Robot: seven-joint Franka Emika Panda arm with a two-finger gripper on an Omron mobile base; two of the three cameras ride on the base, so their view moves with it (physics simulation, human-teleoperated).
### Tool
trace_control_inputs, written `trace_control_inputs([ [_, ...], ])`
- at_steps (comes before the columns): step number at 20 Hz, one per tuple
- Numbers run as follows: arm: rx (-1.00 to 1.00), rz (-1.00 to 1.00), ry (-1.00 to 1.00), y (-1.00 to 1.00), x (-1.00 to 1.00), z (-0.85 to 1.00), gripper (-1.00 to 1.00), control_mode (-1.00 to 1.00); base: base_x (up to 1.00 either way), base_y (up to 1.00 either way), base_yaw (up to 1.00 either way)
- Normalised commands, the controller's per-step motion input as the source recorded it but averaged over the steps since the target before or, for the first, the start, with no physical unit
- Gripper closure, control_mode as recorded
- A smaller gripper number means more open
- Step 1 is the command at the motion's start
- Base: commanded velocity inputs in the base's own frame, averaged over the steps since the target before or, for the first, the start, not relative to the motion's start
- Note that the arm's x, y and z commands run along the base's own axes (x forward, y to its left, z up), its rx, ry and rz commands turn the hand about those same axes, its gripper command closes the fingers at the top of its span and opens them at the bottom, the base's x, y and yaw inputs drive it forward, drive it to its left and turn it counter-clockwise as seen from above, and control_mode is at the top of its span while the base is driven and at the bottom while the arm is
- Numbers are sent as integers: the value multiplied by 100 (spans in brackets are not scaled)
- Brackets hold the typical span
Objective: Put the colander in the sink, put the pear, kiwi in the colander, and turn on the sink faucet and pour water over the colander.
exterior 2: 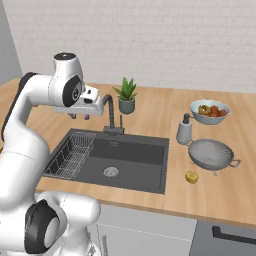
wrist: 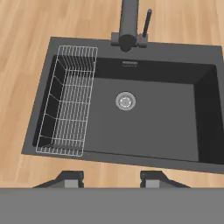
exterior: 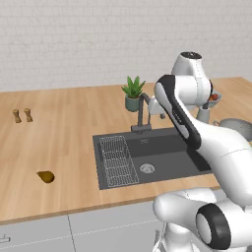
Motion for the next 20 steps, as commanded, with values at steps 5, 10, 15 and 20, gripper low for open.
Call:
trace_control_inputs([
  [5,2,-11,-12,-19,-11,0,-100,-100,0,0,0],
  [10,8,-26,-16,-58,-30,-39,-100,-100,0,0,0],
  [15,26,-13,-2,-86,-15,-49,-100,-100,0,0,0],
  [20,10,-25,0,-85,-1,-9,-100,-100,0,0,0],
])
